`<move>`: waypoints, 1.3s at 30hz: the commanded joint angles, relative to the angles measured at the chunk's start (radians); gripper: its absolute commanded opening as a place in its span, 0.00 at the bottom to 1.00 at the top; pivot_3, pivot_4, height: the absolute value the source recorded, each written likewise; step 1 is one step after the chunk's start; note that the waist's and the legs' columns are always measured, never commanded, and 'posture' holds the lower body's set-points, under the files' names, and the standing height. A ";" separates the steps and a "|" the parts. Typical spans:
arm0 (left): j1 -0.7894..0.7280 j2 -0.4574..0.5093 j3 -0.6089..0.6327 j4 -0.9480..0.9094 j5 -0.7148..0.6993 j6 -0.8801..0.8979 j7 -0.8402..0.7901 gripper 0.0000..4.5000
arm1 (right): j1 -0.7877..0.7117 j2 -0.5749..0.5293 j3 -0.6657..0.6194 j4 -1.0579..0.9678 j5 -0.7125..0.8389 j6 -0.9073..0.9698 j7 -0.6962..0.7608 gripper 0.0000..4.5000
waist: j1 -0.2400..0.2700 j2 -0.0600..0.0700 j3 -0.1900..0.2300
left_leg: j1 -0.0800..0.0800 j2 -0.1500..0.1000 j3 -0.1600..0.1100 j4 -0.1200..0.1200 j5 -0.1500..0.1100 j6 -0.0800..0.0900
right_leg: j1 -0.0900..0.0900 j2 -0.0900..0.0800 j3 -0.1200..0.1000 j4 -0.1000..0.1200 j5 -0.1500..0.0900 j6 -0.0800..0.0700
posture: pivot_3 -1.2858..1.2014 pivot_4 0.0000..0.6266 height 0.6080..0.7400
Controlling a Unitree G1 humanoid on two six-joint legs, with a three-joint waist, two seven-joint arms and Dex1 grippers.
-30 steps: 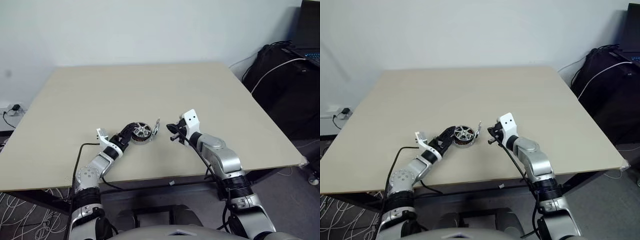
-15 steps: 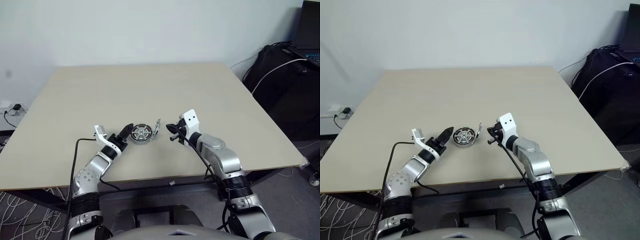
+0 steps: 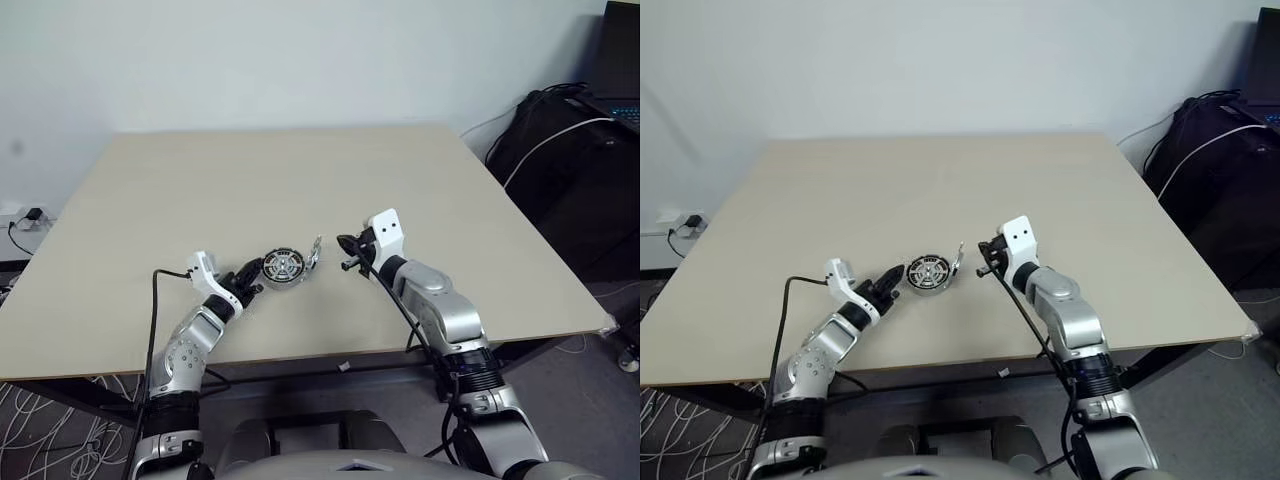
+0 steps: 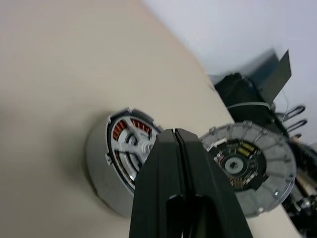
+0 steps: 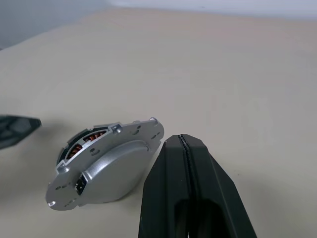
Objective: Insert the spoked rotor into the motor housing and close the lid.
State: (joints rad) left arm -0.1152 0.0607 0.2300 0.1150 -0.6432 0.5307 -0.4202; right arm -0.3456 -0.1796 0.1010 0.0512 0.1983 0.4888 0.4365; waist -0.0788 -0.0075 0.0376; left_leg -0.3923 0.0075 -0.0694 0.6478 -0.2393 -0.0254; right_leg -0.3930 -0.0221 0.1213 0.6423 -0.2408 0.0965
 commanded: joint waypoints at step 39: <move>0.010 0.015 0.011 0.074 0.140 -0.217 0.030 0.01 | -0.407 0.158 0.454 0.462 -0.299 0.087 0.174 0.00 | -0.011 0.000 -0.001 | 0.000 0.000 -0.001 0.000 0.000 0.000 | 0.000 0.000 -0.001 0.001 0.003 0.002 | 0.52 0.00 1.00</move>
State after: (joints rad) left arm -0.0951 0.0793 0.2435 0.1957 -0.5090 0.3344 -0.3916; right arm -0.7085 -0.0282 0.5788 0.5119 -0.0859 0.6070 0.6180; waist -0.0898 -0.0078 0.0367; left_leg -0.3920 0.0078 -0.0707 0.6474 -0.2391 -0.0258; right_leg -0.3935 -0.0221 0.1197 0.6438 -0.2382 0.0990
